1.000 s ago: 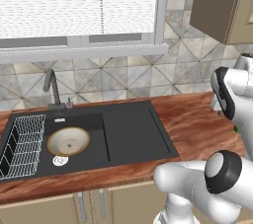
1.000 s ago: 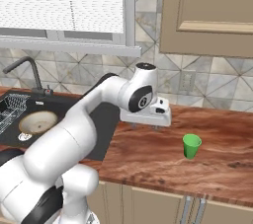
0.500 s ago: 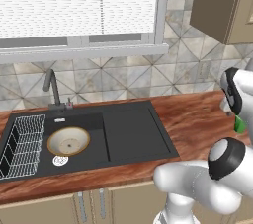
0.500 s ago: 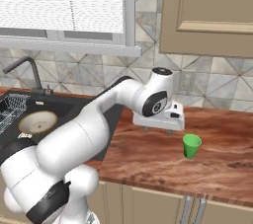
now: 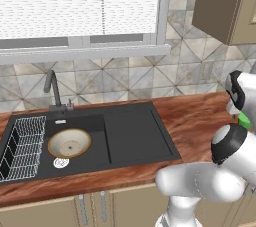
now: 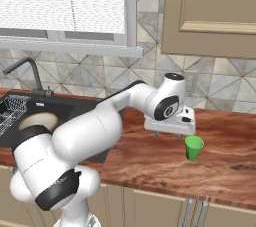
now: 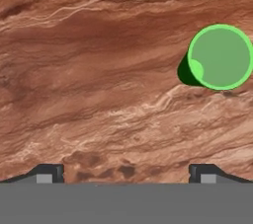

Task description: Remove the mango and pear from the sink. Then move the bowl and cup from the counter to the sink for washing.

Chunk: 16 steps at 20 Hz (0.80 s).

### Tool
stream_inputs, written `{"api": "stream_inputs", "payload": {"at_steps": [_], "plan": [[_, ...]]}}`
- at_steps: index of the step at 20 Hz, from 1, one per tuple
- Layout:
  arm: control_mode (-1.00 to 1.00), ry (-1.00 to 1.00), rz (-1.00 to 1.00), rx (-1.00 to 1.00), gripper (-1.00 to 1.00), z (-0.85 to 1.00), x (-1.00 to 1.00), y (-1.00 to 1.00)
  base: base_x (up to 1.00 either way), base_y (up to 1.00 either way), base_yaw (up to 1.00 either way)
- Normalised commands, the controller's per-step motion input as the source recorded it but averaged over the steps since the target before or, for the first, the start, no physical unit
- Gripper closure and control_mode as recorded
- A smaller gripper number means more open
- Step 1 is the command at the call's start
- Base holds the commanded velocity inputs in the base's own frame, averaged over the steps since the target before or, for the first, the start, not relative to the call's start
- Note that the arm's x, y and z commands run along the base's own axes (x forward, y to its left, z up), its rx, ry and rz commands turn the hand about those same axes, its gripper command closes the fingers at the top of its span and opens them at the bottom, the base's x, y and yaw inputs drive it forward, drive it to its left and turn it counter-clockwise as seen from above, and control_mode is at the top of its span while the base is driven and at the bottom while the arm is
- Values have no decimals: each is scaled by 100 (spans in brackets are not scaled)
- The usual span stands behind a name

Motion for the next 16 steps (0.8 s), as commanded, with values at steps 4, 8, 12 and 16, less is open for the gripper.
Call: {"api": "stream_inputs", "payload": {"at_steps": [4, 8, 12, 16], "plan": [[-100, 11, 0, 0, -100, -19, 23, -21, 0, 0, 0], [-100, 10, 0, 0, -100, -19, 20, -22, 0, 0, 0], [-100, 2, 0, 0, -100, -18, 12, -23, 0, 0, 0], [-100, 0, 0, 3, -100, -20, 8, -18, 0, 0, 0]]}}
